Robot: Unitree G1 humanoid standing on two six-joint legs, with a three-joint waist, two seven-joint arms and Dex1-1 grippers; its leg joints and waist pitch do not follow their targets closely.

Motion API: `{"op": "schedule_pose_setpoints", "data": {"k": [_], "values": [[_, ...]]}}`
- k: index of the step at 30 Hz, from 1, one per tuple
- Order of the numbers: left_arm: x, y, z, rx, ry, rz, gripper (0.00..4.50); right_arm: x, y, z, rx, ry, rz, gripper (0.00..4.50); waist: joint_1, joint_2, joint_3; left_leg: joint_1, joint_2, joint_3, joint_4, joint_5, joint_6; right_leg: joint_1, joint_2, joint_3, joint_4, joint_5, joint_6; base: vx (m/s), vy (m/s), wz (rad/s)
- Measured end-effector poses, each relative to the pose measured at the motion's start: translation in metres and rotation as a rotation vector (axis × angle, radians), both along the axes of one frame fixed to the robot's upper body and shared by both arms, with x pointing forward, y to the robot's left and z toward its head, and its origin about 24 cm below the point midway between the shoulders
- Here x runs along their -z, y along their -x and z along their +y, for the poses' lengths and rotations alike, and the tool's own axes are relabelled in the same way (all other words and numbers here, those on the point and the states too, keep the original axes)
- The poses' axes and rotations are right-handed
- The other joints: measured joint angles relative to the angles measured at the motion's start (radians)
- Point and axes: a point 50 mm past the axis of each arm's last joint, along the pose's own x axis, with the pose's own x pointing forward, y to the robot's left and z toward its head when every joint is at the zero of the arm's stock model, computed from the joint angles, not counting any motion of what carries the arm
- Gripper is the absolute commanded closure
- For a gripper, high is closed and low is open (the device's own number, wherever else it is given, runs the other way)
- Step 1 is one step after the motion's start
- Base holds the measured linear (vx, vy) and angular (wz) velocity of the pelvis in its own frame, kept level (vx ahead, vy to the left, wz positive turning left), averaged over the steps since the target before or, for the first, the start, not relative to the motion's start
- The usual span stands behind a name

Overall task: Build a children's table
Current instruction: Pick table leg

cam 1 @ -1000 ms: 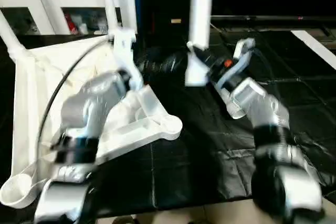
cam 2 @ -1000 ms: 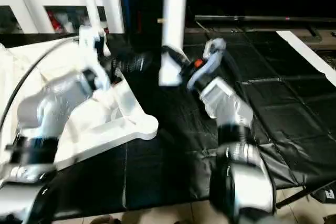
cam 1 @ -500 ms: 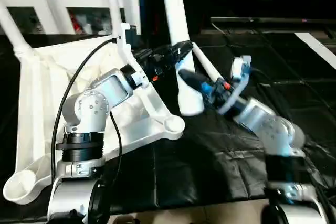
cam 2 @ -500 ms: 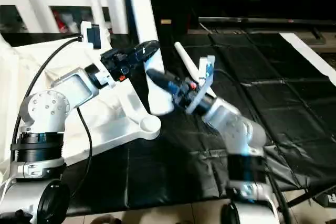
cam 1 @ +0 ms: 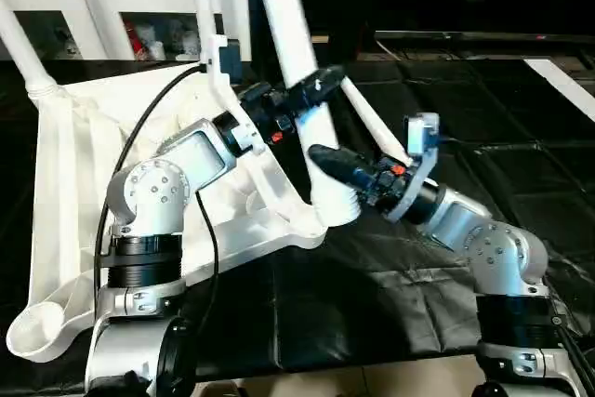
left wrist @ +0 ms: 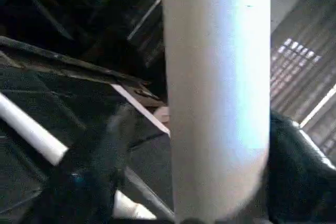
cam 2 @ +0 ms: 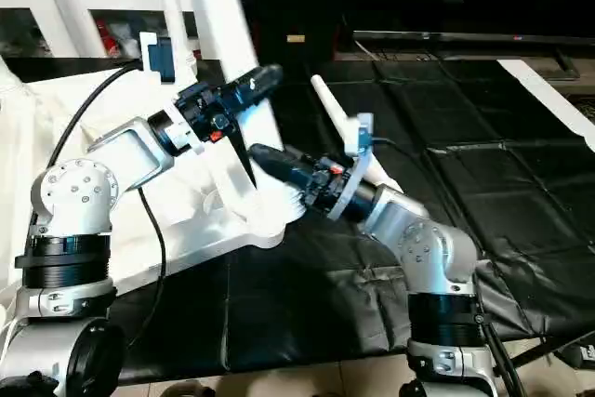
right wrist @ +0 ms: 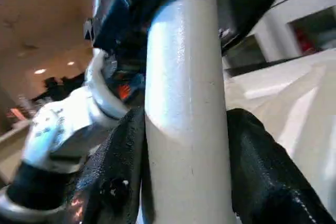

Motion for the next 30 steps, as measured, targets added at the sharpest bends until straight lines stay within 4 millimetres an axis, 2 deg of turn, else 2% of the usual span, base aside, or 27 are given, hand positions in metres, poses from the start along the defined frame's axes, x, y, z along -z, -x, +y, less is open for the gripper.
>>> {"op": "schedule_pose_setpoints", "data": {"k": [2, 4, 7, 19, 29, 30], "values": [[0.0, -0.001, 0.0, -0.018, -0.007, 0.012, 1.15, 0.0, -0.002, 0.001, 0.028, 0.011, -0.007, 2.64, 0.0, 0.0, 0.0, 0.0, 0.0, 0.0, 0.0, 0.0, 0.0, 0.0, 0.0, 0.0, 0.0, 0.0, 0.0, 0.0, 0.0, 0.0], [0.0, -0.002, 0.0, -0.034, -0.005, 0.024, 1.22, 0.0, -0.003, 0.0, 0.056, 0.033, -0.015, 2.64, 0.0, 0.0, 0.0, 0.0, 0.0, 0.0, 0.0, 0.0, 0.0, 0.0, 0.0, 0.0, -0.001, 0.0, 0.0, 0.0, 0.0, 0.0], [-0.003, -0.004, 0.0, -0.056, -0.002, 0.028, 1.6, 0.002, -0.004, 0.002, 0.064, 0.071, -0.025, 2.64, -0.001, 0.0, 0.0, 0.0, 0.0, 0.0, 0.0, 0.0, 0.0, 0.001, 0.0, 0.0, -0.002, 0.0, 0.001, 0.0, 0.0, 0.0], [-0.003, -0.005, -0.002, -0.079, -0.011, 0.057, 2.6, 0.006, -0.007, 0.007, 0.105, 0.149, -0.078, 2.64, -0.001, 0.0, 0.0, 0.0, 0.0, 0.0, -0.001, 0.0, 0.0, 0.001, 0.0, 0.0, -0.003, 0.0, 0.001, 0.0, 0.0, 0.0], [-0.002, -0.006, 0.0, -0.095, -0.028, 0.056, 2.65, 0.007, -0.009, 0.01, 0.112, 0.168, -0.093, 2.64, -0.002, 0.0, 0.0, 0.0, 0.0, 0.0, -0.001, 0.0, 0.001, 0.001, 0.0, 0.0, -0.003, 0.0, 0.001, 0.0, 0.0, 0.0], [-0.002, -0.007, 0.0, -0.097, -0.038, 0.052, 2.65, 0.008, -0.009, 0.01, 0.114, 0.175, -0.095, 2.29, -0.002, 0.0, 0.0, 0.0, 0.0, 0.0, -0.001, 0.0, 0.001, 0.001, 0.0, 0.0, -0.003, 0.0, 0.001, 0.0, 0.0, 0.0]]}}
